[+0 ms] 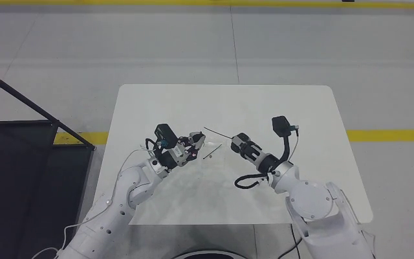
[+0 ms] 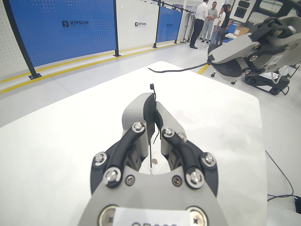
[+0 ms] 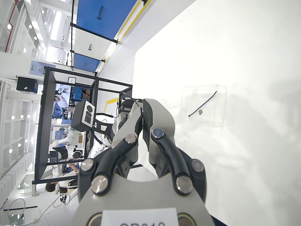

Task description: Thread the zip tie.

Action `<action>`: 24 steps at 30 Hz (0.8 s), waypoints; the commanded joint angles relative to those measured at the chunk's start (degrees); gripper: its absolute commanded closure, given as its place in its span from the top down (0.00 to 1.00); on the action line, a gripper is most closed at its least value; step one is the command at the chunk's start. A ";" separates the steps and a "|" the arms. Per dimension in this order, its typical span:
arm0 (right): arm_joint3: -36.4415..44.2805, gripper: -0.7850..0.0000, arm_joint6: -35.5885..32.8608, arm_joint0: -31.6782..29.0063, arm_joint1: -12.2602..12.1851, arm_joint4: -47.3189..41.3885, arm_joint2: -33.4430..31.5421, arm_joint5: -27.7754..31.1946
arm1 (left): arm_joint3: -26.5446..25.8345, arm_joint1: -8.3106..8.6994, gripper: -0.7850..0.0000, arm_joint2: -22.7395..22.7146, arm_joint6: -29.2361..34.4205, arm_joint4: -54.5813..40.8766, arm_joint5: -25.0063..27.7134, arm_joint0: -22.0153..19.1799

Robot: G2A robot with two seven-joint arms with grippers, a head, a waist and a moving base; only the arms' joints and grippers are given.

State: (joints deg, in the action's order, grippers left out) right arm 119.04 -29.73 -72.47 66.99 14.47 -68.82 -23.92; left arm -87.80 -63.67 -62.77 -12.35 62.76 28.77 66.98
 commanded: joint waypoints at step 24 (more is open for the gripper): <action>4.53 0.00 2.09 -8.69 -0.69 3.19 -2.18 5.68 | -2.09 -0.39 0.00 -1.43 1.62 2.27 -4.39 -0.09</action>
State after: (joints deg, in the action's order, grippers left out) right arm 123.17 -27.67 -80.69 66.33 17.48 -70.95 -18.33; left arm -89.79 -64.01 -64.37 -10.55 63.99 25.22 66.81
